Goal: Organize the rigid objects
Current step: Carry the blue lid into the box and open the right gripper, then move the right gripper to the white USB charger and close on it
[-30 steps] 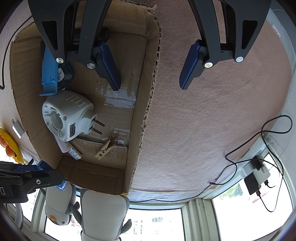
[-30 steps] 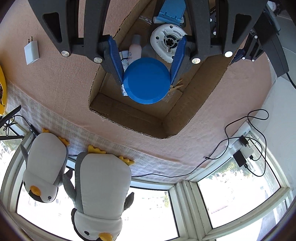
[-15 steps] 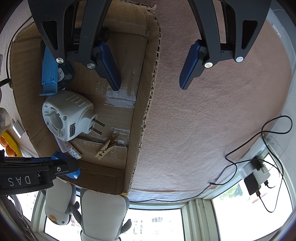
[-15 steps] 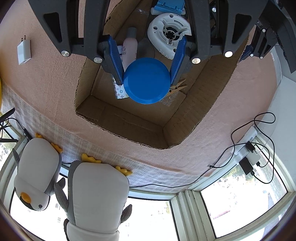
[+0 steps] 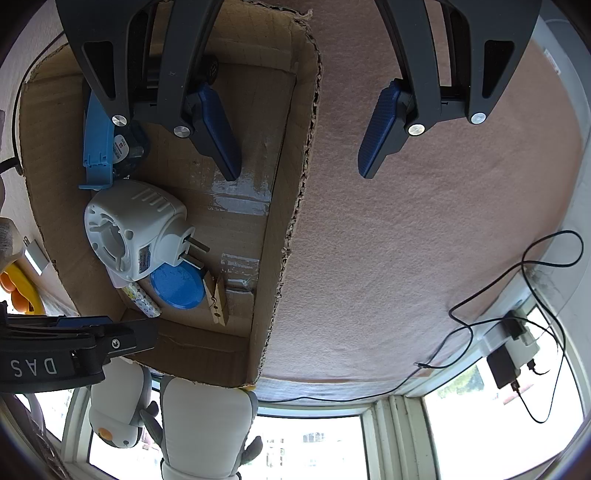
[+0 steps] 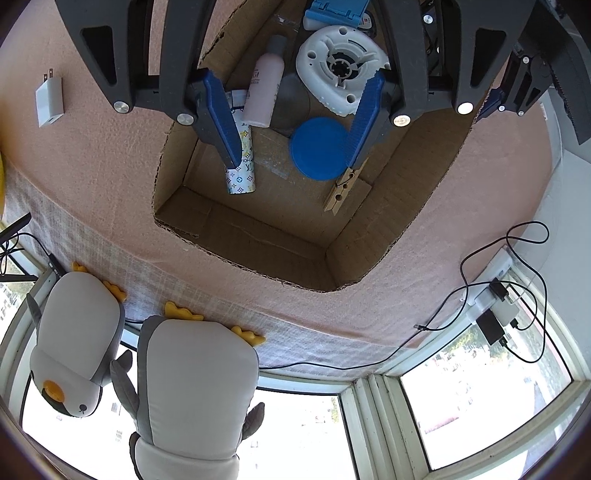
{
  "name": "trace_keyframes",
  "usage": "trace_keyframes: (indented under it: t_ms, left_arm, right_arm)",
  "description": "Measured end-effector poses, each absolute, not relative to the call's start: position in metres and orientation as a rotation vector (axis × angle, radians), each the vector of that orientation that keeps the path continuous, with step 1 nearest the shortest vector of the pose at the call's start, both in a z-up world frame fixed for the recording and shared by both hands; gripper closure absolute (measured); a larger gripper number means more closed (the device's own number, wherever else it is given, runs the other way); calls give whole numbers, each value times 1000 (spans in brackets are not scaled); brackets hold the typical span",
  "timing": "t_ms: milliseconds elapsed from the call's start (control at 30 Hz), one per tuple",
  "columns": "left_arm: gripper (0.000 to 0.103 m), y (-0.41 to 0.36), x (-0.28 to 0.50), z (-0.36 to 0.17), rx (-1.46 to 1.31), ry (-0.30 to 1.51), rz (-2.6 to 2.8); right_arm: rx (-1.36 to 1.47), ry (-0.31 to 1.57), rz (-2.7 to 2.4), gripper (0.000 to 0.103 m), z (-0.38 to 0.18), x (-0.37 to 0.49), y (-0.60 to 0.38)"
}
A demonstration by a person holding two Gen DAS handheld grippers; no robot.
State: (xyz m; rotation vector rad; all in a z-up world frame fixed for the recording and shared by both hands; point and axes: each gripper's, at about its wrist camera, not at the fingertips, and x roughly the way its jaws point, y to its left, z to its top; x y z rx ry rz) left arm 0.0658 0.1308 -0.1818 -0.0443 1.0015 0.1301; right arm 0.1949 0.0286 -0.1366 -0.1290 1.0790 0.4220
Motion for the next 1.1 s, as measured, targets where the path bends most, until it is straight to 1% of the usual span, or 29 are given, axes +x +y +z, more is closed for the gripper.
trace_keyframes:
  t_ms: [100, 200, 600, 833, 1100]
  left_arm:
    - [37, 131, 66, -182, -44, 1001, 130]
    - [37, 131, 66, -182, -44, 1001, 130]
    - [37, 129, 67, -182, -36, 1001, 133]
    - [37, 126, 66, -181, -16, 1000, 137]
    - [37, 122, 66, -180, 2, 1001, 150]
  right_arm:
    - [-132, 1076, 424, 44, -136, 194, 29]
    - [-137, 1069, 422, 43, -134, 191, 28]
    - [-132, 1024, 362, 43, -118, 175, 1]
    - [-130, 976, 297, 43, -103, 166, -31]
    - [-103, 954, 213, 43, -98, 164, -81]
